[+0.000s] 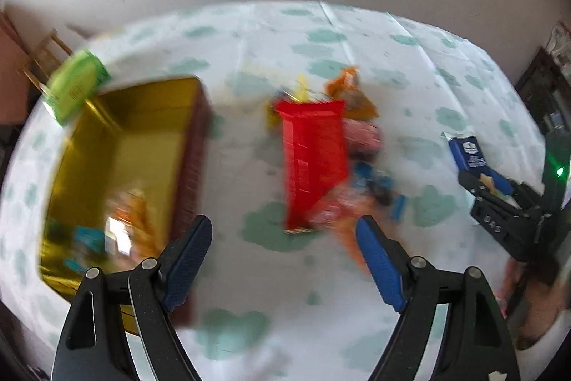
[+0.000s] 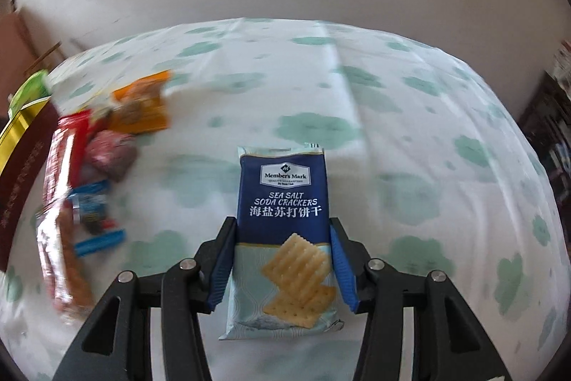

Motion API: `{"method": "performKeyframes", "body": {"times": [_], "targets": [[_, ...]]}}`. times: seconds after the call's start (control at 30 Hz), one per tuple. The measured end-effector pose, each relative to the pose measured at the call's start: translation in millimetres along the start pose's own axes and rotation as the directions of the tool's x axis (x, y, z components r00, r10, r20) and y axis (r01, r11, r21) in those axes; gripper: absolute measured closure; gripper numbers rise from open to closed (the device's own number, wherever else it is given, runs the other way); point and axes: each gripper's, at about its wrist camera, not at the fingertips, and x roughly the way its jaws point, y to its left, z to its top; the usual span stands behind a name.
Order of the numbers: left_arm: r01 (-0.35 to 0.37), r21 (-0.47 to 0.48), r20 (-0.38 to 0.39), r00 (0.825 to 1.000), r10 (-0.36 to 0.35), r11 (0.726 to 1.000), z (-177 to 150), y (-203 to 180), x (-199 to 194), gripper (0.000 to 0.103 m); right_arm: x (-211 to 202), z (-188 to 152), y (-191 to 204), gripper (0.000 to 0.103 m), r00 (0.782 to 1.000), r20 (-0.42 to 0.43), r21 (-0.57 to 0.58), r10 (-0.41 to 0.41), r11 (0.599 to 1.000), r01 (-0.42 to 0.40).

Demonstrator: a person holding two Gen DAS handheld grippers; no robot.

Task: Organize snacks
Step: 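Grasp the blue soda crackers pack with the right tool while the left tool grasps the orange snack-strip bag, then carry the orange snack-strip bag into the tin and open the left tool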

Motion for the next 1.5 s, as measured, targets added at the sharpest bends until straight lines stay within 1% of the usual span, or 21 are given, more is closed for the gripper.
{"method": "performKeyframes", "body": {"times": [0.1, 0.17, 0.27, 0.33, 0.4, 0.43, 0.5, 0.57, 0.67, 0.73, 0.8, 0.93, 1.03, 1.07, 1.13, 1.23, 1.33, 1.5], "targets": [[0.064, -0.070, -0.073, 0.995, -0.069, 0.996, 1.5, -9.8, 14.8, 0.028, -1.1, -3.5, -17.5, 0.053, 1.000, 0.010, 0.026, -0.013, 1.000, 0.013], [0.079, -0.116, -0.112, 0.989, -0.092, 0.990, 2.0, -14.2, 23.6, 0.031, -2.0, -6.1, -22.6, 0.052, 1.000, 0.018, 0.028, -0.012, 1.000, 0.012], [0.114, -0.236, -0.171, 0.973, -0.157, 0.965, 3.0, -14.4, 39.2, 0.037, -2.4, -7.5, -23.6, 0.052, 1.000, 0.027, 0.024, -0.011, 1.000, 0.010], [0.109, -0.274, -0.183, 0.969, -0.163, 0.955, 1.9, -16.6, 44.3, 0.041, -2.0, -7.1, -24.4, 0.052, 1.000, 0.027, 0.027, -0.008, 1.000, 0.007], [0.075, -0.271, -0.187, 0.974, -0.129, 0.960, 3.1, -21.8, 48.4, 0.044, -1.8, -6.9, -24.0, 0.052, 1.000, 0.025, 0.031, -0.007, 1.000, 0.006], [0.067, -0.266, -0.191, 0.974, -0.121, 0.962, 3.0, -25.1, 50.6, 0.048, -1.9, -6.9, -23.3, 0.052, 1.000, 0.025, 0.032, -0.006, 0.999, 0.005], [0.068, -0.263, -0.202, 0.971, -0.124, 0.963, 2.9, -29.2, 55.1, 0.052, -1.9, -6.8, -23.6, 0.052, 1.000, 0.025, 0.031, -0.006, 0.999, 0.005], [0.053, -0.246, -0.202, 0.974, -0.105, 0.968, 2.5, -32.4, 57.1, 0.054, -1.7, -6.8, -24.2, 0.052, 1.000, 0.025, 0.034, -0.003, 0.999, 0.002], [0.054, -0.203, -0.188, 0.978, -0.093, 0.978, 1.1, -34.5, 56.2, 0.060, -1.9, -7.0, -23.6, 0.052, 1.000, 0.026, 0.033, -0.003, 0.999, 0.002], [0.046, -0.157, -0.186, 0.980, -0.076, 0.987, -2.0, -33.7, 53.4, 0.064, -1.8, -7.0, -23.6, 0.052, 1.000, 0.026, 0.034, -0.003, 0.999, 0.002], [0.041, -0.091, -0.181, 0.982, -0.057, 0.995, -5.0, -32.8, 49.1, 0.067, -1.8, -7.0, -23.6, 0.051, 1.000, 0.026, 0.034, -0.003, 0.999, 0.002], [0.017, 0.020, -0.161, 0.987, -0.014, 1.000, -12.0, -28.3, 43.3, 0.067, -1.7, -7.0, -23.5, 0.051, 1.000, 0.026, 0.033, -0.004, 0.999, 0.003], [-0.004, 0.077, -0.139, 0.990, 0.015, 0.997, -18.4, -25.2, 44.4, 0.067, -1.6, -7.1, -23.4, 0.051, 1.000, 0.026, 0.034, -0.003, 0.999, 0.003], [-0.018, 0.091, -0.133, 0.991, 0.030, 0.996, -21.3, -24.6, 45.8, 0.066, -1.6, -7.1, -23.3, 0.051, 1.000, 0.026, 0.034, -0.004, 0.999, 0.003], [-0.034, 0.113, -0.098, 0.994, 0.045, 0.993, -25.4, -25.2, 44.1, 0.063, -1.5, -7.2, -23.2, 0.051, 1.000, 0.026, 0.034, -0.004, 0.999, 0.003], [-0.050, 0.128, -0.068, 0.996, 0.059, 0.990, -29.4, -26.3, 42.5, 0.063, -1.4, -7.2, -23.1, 0.051, 1.000, 0.026, 0.034, -0.003, 0.999, 0.002], [-0.039, 0.131, -0.063, 0.997, 0.047, 0.991, -30.2, -26.3, 42.3, 0.067, -1.6, -7.2, -23.2, 0.051, 1.000, 0.026, 0.034, -0.003, 0.999, 0.003], [-0.047, 0.157, -0.057, 0.997, 0.056, 0.986, -28.9, -31.2, 42.6, 0.068, -1.5, -7.1, -23.4, 0.051, 1.000, 0.026, 0.034, -0.003, 0.999, 0.002]]}}
